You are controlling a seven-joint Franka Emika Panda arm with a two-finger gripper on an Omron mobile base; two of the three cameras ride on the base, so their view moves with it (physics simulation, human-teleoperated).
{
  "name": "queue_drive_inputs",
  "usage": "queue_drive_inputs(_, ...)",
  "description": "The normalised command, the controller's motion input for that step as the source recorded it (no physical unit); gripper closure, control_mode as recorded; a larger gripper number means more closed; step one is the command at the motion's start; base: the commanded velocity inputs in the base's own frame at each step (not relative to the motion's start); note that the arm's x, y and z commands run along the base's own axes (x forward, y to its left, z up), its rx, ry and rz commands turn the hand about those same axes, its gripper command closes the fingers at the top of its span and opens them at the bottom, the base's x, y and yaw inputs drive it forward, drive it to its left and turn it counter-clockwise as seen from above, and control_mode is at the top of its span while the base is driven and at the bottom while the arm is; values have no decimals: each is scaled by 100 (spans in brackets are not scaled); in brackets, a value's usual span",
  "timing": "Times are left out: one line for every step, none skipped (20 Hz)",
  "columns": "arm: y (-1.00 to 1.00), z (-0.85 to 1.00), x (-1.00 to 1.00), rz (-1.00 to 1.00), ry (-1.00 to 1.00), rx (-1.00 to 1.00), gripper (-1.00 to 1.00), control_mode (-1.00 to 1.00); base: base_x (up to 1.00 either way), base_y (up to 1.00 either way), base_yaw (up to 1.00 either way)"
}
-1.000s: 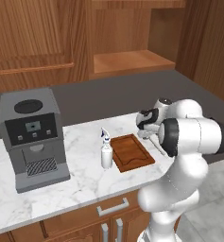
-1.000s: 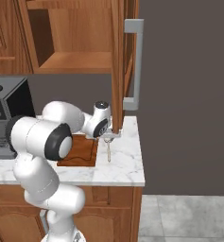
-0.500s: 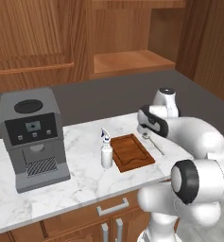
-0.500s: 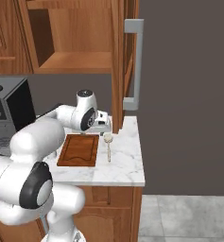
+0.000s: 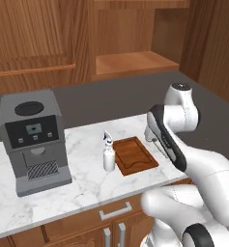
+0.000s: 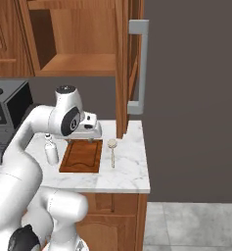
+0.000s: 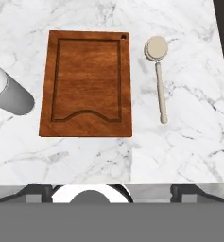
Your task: Grab the spray bottle from the cabinet, then place it next to the cutting board for sanitizing. Then grab the dish brush from the countertop next to the sink and place it next to the cutting board.
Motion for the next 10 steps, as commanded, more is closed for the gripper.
queue_drive_inputs(31, 47, -100, 0, 0, 0, -100, -100, 0, 0, 0)
queue_drive_inputs(33, 44, -100, 0, 0, 0, -100, -100, 0, 0, 0)
queue_drive_inputs(36, 43, -100, 0, 0, 1, -100, -100, 0, 0, 0)
queue_drive_inputs(40, 43, -100, 0, -1, 4, -100, -100, 0, 0, 0)
queue_drive_inputs(46, 41, -100, 0, -8, 5, -100, -100, 0, 0, 0)
queue_drive_inputs(51, 36, -96, 0, -11, 6, -100, -100, 0, 0, 0)
queue_drive_inputs(54, 34, -86, 0, -19, 7, -100, -100, 0, 0, 0)
queue_drive_inputs(64, 18, -70, 0, -33, 5, -100, -100, 0, 0, 0)
queue_drive_inputs(59, 11, -44, 0, -39, 5, -100, -100, 0, 0, 0)
queue_drive_inputs(56, 15, -25, 0, -44, 5, -100, -100, 0, 0, 0)
